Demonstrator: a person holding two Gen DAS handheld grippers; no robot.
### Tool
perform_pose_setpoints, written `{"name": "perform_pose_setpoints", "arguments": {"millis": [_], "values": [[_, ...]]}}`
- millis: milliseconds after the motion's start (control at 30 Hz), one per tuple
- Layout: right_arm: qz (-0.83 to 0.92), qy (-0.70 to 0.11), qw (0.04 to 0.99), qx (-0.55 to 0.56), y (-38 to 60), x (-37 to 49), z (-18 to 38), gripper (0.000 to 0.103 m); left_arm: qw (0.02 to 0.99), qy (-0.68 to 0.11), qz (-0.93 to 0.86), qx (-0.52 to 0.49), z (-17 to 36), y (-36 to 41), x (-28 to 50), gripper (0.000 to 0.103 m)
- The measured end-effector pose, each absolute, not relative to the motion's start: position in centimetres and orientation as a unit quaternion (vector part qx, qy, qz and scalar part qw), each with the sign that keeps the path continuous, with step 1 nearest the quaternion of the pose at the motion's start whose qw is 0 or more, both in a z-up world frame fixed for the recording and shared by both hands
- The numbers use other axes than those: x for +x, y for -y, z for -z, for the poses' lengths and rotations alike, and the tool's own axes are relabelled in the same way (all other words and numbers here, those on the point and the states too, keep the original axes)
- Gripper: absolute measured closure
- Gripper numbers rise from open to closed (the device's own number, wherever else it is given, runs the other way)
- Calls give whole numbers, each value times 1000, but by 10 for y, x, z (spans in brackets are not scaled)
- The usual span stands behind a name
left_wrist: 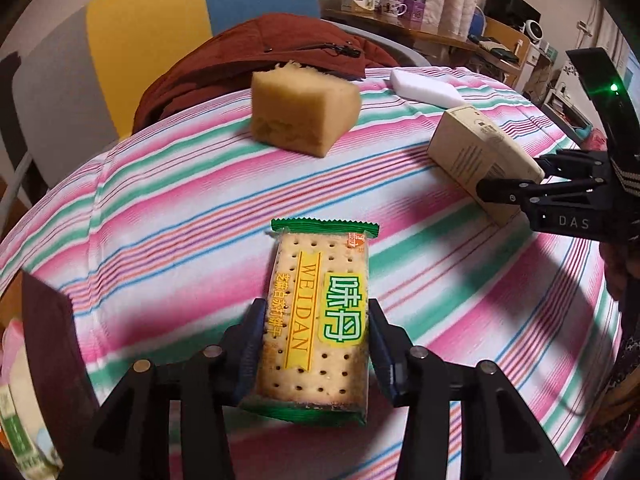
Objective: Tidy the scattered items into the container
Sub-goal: 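Carry the cracker pack and cream box over the gold tray with both tools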
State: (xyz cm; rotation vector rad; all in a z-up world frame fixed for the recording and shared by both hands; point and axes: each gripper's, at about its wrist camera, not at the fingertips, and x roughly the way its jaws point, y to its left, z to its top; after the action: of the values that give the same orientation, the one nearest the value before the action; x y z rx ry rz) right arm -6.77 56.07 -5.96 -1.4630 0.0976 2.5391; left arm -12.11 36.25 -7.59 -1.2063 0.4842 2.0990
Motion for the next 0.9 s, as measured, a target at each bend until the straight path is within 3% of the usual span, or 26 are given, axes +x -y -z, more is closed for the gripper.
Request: {"name": "perform_pose_setpoints", "arguments": {"millis": [433, 900], "values": [[-884, -94, 141, -436, -497, -20, 63, 52, 293, -159, -853, -401, 59, -308, -80, 55], [-897, -147, 115, -400, -444, 3, 59, 52, 284, -134, -892, -325, 25, -259, -45, 55]]}}
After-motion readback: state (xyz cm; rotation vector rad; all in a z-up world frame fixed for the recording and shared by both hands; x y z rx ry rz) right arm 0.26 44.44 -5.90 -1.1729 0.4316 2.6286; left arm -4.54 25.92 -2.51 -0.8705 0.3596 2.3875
